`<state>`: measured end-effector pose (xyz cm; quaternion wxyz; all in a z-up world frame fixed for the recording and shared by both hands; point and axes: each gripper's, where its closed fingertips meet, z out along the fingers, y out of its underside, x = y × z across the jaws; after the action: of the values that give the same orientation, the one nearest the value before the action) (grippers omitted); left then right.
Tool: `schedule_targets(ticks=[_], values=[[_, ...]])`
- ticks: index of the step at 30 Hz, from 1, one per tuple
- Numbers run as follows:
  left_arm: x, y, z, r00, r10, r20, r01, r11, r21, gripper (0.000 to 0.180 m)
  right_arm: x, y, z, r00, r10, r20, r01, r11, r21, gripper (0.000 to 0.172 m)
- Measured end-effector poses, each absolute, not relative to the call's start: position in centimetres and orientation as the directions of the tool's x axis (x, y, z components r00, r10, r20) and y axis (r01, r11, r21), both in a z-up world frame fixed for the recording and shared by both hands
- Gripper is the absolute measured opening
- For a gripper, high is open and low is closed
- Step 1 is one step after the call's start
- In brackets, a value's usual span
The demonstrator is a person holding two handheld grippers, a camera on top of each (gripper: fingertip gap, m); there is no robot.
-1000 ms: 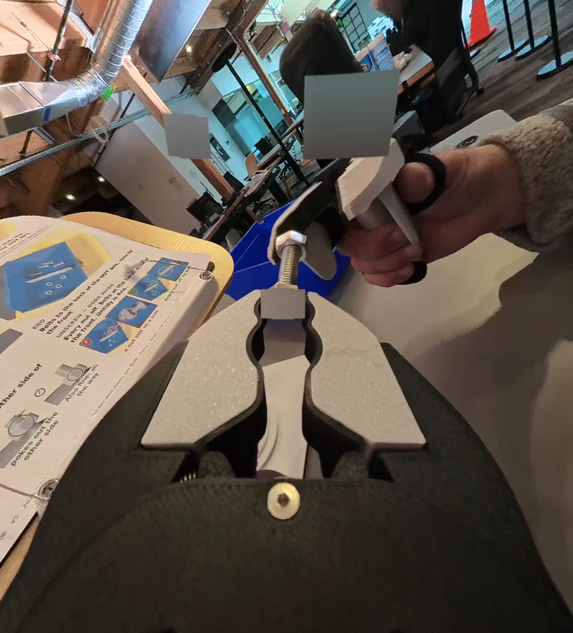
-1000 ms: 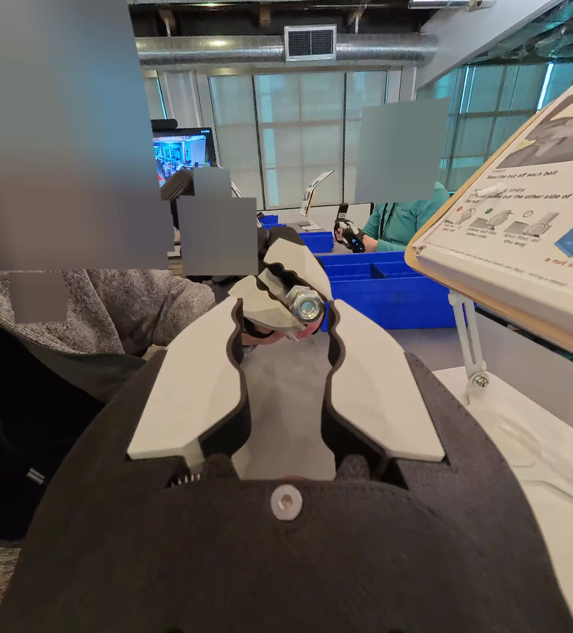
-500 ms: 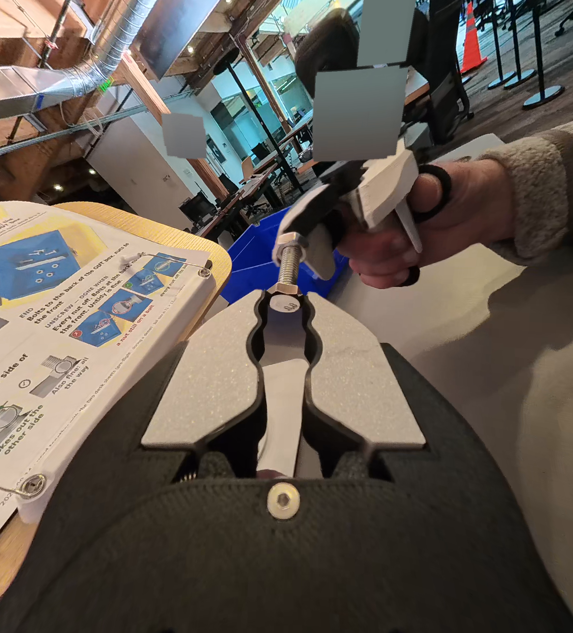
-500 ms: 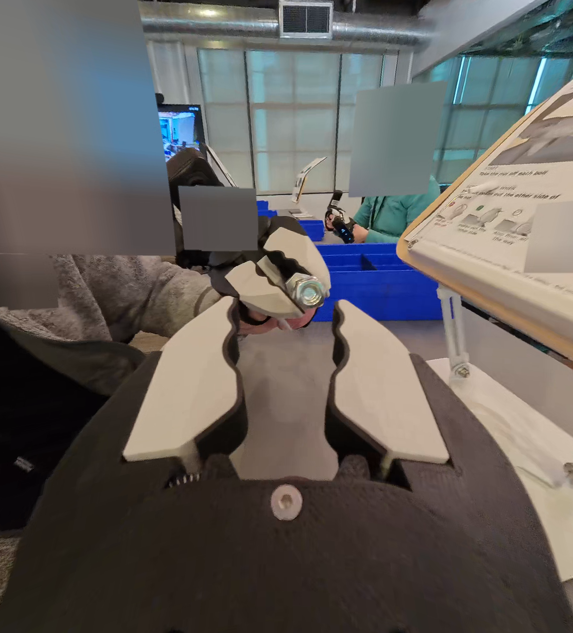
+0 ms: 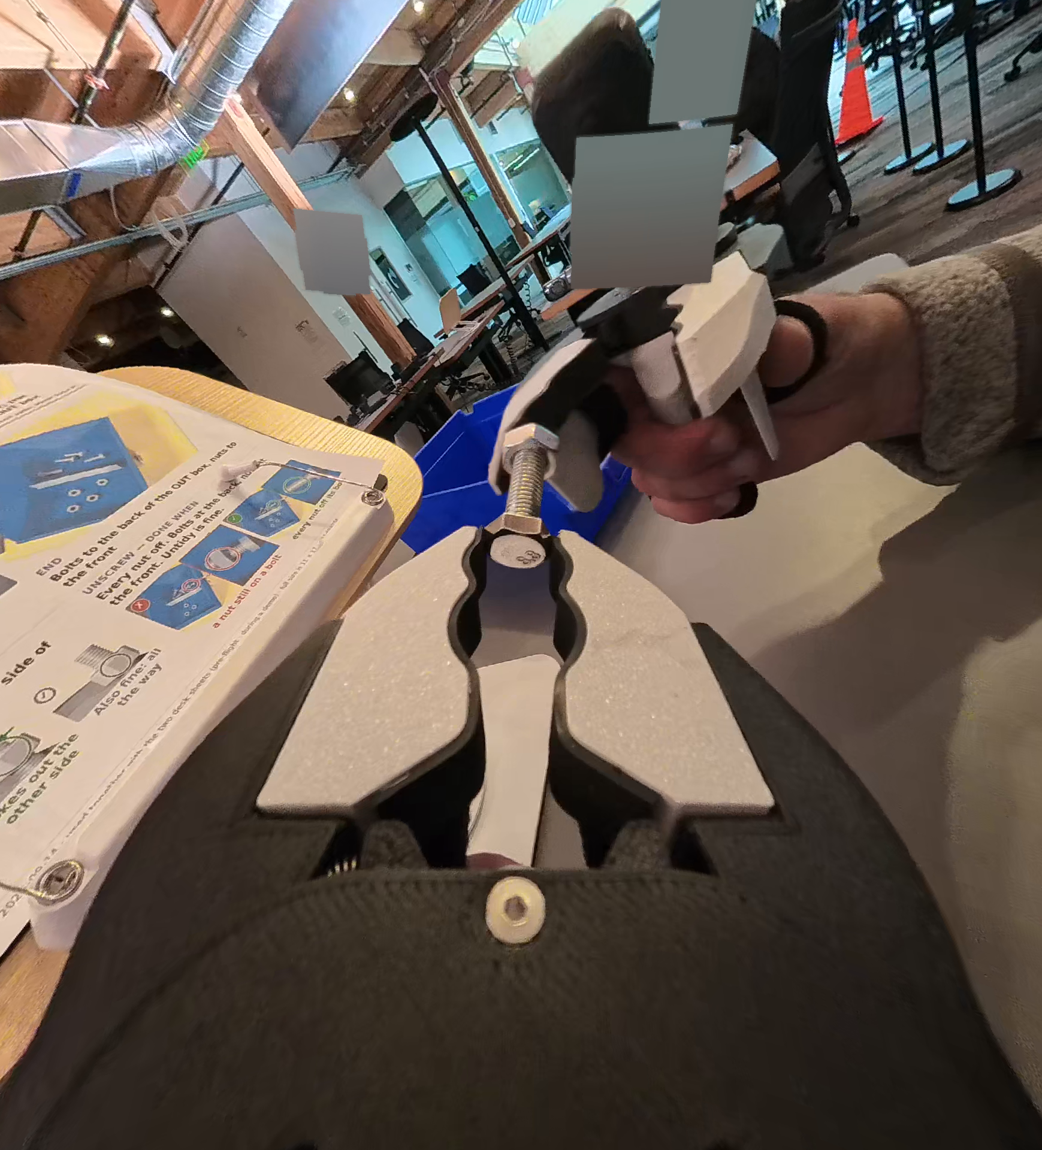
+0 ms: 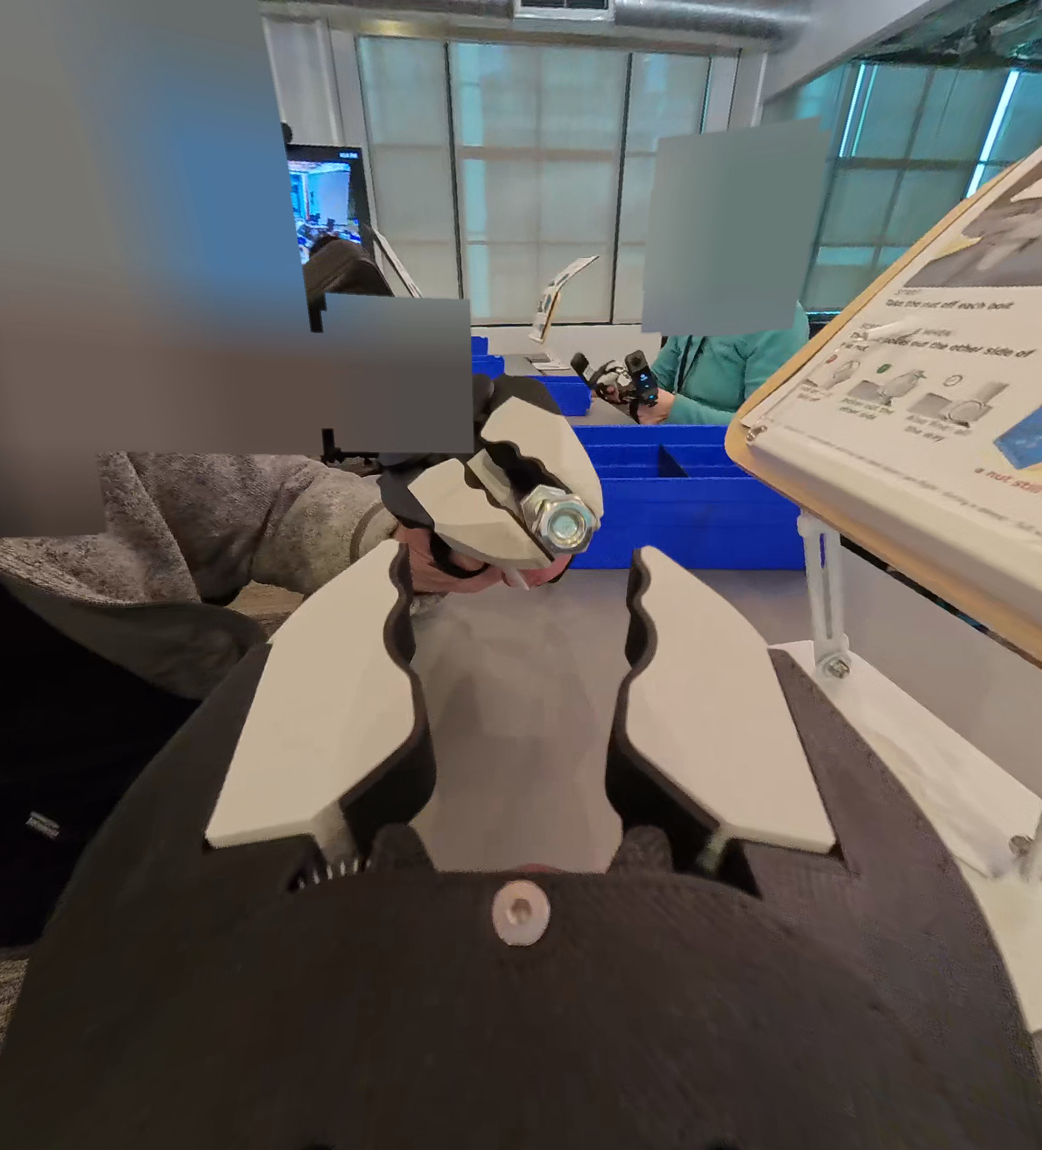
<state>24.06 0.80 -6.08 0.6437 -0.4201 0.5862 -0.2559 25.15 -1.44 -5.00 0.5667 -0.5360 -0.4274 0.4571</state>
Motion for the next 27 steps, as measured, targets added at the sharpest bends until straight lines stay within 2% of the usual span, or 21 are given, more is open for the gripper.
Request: schedule_targets(ticks=[4,5,6,7,9,13,20,21,22,23,25,27], values=[[24.0,1.1,-6.1,0.195,-0.826,-0.528,-0.167,0.503,-0.848,0.018,24.2,-2.2,-5.1,0.163,0.986,0.018,-0.026,0.022,-0.999,0.065],[23.8,1.3,-6.0,0.201,-0.834,-0.514,-0.158,0.49,-0.857,0.018,24.1,-3.0,-5.1,0.113,0.993,0.024,-0.025,0.027,-0.999,0.056],[23.7,1.6,-5.9,0.21,-0.838,-0.504,-0.157,0.479,-0.863,0.018,24.0,-4.7,-5.3,0.01,1.0,0.024,-0.024,0.024,-0.999,0.027],[23.5,1.8,-5.8,0.215,-0.838,-0.502,-0.159,0.478,-0.864,0.018,23.9,-5.5,-5.5,-0.035,0.999,0.019,-0.026,0.018,-1.0,0.017],[23.5,1.7,-5.8,0.208,-0.846,-0.492,-0.145,0.47,-0.87,0.018,24.1,-4.5,-6.0,0.038,0.999,0.013,-0.025,0.014,-1.0,0.025],[23.8,1.3,-6.0,0.186,-0.848,-0.497,-0.149,0.475,-0.867,0.018,25.3,-2.0,-4.8,0.181,0.983,-0.007,-0.097,0.01,-0.995,0.067],[23.7,1.3,-6.0,0.189,-0.847,-0.497,-0.15,0.476,-0.867,0.018,24.8,-2.3,-4.4,0.151,0.988,0.027,-0.071,0.038,-0.997,0.067],[23.7,1.3,-5.9,0.194,-0.849,-0.492,-0.144,0.471,-0.87,0.018,24.8,-2.8,-4.6,0.122,0.992,0.028,-0.065,0.036,-0.997,0.058],[23.6,1.4,-5.8,0.193,-0.856,-0.479,-0.139,0.46,-0.877,0.018,24.8,-3.5,-4.9,0.065,0.998,0.025,-0.047,0.028,-0.999,0.035],[23.6,1.4,-5.8,0.19,-0.859,-0.476,-0.137,0.456,-0.879,0.018,24.7,-3.6,-5.4,0.056,0.998,0.009,-0.019,0.01,-1.0,0.033],[23.7,1.3,-6.0,0.182,-0.859,-0.479,-0.137,0.46,-0.877,0.018,25.1,-2.3,-5.3,0.139,0.99,0.013,-0.021,0.016,-1.0,0.051],[23.8,1.2,-6.1,0.177,-0.859,-0.481,-0.138,0.462,-0.876,0.018,25.5,-1.9,-4.3,0.161,0.987,0.008,-0.081,0.022,-0.996,0.06]])
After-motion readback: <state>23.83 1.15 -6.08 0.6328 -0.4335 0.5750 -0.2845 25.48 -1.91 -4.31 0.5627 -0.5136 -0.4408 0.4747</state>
